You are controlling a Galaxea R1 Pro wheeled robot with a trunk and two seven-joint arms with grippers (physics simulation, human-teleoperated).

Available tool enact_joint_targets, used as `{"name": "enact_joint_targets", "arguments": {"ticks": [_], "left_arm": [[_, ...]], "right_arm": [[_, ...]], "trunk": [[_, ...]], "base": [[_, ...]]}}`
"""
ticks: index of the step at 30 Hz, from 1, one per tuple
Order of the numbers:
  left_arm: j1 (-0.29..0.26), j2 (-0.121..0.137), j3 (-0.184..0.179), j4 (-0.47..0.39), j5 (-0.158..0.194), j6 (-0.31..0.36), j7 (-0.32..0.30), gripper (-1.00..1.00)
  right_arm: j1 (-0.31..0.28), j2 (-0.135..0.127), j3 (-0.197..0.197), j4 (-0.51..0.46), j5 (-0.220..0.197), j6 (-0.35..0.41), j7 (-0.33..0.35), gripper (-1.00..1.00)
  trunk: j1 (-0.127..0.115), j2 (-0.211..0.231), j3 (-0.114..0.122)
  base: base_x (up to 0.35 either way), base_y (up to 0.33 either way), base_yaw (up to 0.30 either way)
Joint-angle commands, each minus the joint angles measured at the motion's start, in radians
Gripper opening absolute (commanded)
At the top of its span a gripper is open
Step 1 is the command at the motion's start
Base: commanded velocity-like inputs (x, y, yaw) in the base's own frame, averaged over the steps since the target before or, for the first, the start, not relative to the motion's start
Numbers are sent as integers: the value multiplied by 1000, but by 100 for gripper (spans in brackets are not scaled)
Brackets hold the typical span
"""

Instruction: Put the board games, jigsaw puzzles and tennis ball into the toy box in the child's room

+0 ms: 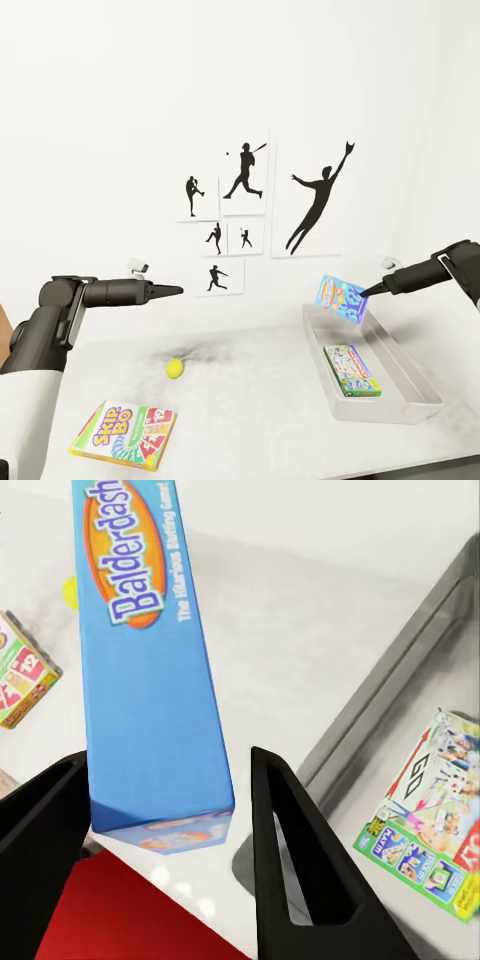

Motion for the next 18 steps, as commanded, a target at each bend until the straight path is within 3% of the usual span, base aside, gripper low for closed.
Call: {"name": "enact_joint_targets", "arguments": {"ticks": [1, 7, 18], "left_arm": [[0, 0, 0, -1, -7, 10, -7, 100], [-3, -1, -1, -3, -7, 10, -7, 100], [-6, -3, 0, -4, -7, 10, -7, 100]], "right_arm": [[0, -7, -7, -2, 1, 10, 6, -100], [0, -20, -52, -2, -11, 13, 6, -100], [0, -22, -59, -2, -2, 17, 6, -100]], "trunk": [[0, -1, -1], [0, -1, -1], [0, -1, -1]], "base": [[0, 0, 0], [0, 0, 0], [0, 0, 0]]}}
